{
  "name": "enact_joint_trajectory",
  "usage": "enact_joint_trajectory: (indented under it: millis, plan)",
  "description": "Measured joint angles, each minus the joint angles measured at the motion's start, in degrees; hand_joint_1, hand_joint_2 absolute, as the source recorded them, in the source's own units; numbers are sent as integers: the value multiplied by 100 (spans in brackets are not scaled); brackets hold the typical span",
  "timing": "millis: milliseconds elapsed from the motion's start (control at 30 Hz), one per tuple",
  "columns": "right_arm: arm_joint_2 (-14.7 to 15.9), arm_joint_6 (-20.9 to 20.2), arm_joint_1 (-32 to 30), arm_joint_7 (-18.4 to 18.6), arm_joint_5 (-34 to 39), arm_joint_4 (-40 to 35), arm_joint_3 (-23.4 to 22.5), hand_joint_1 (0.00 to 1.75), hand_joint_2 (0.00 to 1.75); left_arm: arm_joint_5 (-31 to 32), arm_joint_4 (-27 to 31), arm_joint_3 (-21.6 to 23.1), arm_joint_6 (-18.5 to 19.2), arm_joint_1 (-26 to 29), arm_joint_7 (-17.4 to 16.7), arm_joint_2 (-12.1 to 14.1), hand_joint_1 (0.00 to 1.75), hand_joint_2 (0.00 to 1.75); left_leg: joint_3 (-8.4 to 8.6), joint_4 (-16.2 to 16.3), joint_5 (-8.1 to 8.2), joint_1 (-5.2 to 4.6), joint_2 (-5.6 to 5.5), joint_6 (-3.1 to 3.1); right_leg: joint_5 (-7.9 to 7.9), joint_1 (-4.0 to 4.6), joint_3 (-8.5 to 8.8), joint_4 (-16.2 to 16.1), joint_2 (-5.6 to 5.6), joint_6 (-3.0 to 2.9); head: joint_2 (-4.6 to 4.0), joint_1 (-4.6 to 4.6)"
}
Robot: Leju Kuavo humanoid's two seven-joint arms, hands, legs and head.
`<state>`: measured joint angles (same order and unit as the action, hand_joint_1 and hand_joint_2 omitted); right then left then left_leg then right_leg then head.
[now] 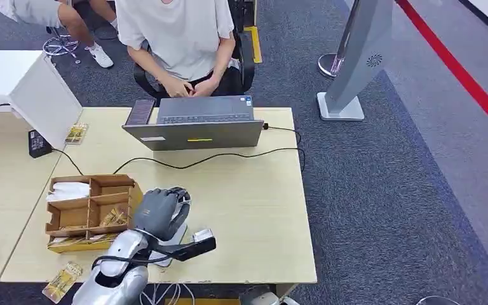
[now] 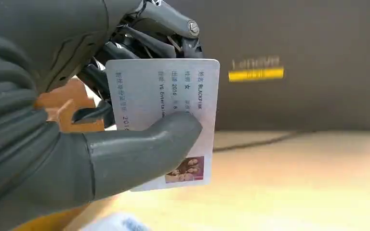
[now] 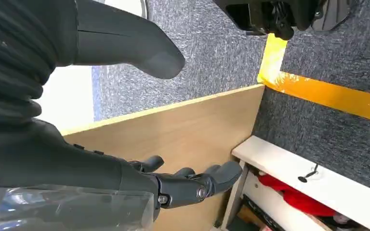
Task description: Pass the card to the sensor for recognition and then transmit it.
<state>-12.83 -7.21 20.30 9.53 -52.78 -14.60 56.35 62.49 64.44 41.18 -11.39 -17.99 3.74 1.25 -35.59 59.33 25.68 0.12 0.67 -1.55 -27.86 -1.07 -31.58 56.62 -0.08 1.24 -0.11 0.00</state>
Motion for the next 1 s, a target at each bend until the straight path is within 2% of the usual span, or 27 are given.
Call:
enact_joint_trajectory:
  millis: [167, 367, 600, 1000]
  plan:
    - [2, 0, -13, 0, -4, 2, -48, 0, 175, 77, -114, 167, 181, -36, -37, 30, 175, 175, 0, 0, 0, 0, 0, 0, 0, 0, 1, 1, 0, 0, 0, 2]
    - [13, 2, -29, -9, -87, 2, -98, 0, 175, 120, -88, 374, 306, -30, -59, 241, 175, 175, 0, -1, 0, 1, 0, 0, 0, 1, 0, 1, -1, 0, 0, 0]
    - [13, 2, -32, -11, -90, 2, -109, 0, 175, 129, -83, 446, 323, -38, -79, 352, 175, 175, 0, -1, 0, 1, 0, 0, 0, 0, 0, 1, -1, 0, 0, 2]
    - [13, 2, -32, -20, -105, 2, -111, 0, 175, 133, -83, 461, 348, -46, -124, 387, 175, 175, 0, -1, 0, 1, 0, 0, 0, 0, 0, 1, 0, 0, 0, 2]
